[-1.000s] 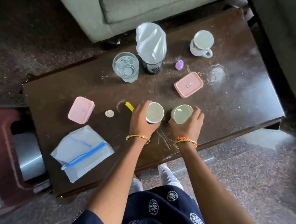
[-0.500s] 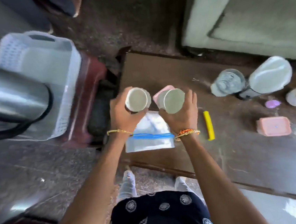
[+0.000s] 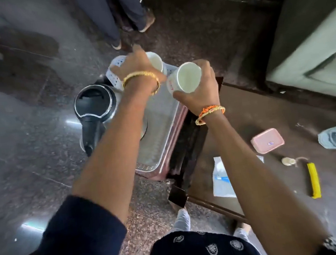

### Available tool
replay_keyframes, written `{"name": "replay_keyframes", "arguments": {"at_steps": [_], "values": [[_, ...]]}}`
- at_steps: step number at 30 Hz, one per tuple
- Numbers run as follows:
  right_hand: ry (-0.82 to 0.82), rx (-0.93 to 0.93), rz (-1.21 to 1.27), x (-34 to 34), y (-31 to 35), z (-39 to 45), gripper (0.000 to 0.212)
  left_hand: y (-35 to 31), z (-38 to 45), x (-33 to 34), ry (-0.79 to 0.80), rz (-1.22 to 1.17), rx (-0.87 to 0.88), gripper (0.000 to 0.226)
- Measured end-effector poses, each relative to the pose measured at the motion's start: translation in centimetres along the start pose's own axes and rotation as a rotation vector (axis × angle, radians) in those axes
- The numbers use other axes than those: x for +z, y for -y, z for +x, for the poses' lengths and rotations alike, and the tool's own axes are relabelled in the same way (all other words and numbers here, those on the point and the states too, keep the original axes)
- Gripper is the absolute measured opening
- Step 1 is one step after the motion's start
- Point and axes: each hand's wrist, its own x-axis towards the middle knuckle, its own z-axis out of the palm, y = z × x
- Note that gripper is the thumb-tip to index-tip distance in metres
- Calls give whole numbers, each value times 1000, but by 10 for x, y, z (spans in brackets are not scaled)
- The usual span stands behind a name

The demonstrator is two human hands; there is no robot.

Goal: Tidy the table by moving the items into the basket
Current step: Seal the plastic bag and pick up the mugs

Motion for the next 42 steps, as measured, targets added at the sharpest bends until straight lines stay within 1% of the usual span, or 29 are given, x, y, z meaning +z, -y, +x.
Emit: {"name": "replay_keyframes", "arguments": {"at_steps": [3,5,8,10,15,18,24,29,32,36,39,42], "values": [[62,-24,-53,19,9,18,73,-1,38,-23,131,199,54,85],[133,-27,-107,34,12,31,75,3,59,-29,208,343,121,84],[230,-5,-202,59,11,51,76,21,85,-30,347,421,237,76],[270,19,-252,72,7,64,78,31,103,-27,399,450,313,75],[324,-19,-403,95,-7,91,83,42,136,-11,411,584,538,67],[316,-56,-523,106,-13,99,83,55,151,2,416,648,588,69],[307,-78,-544,129,-20,103,78,71,163,22,433,665,653,71],[273,-78,-524,143,-25,96,77,83,164,38,357,626,669,78],[236,-76,-480,143,-26,90,77,85,164,40,384,589,633,76],[257,-53,-486,143,-23,86,80,87,165,43,398,577,600,81],[293,-2,-490,141,-20,85,84,85,165,41,437,573,526,79],[304,51,-460,132,-17,81,82,80,163,29,511,586,393,78]]}}
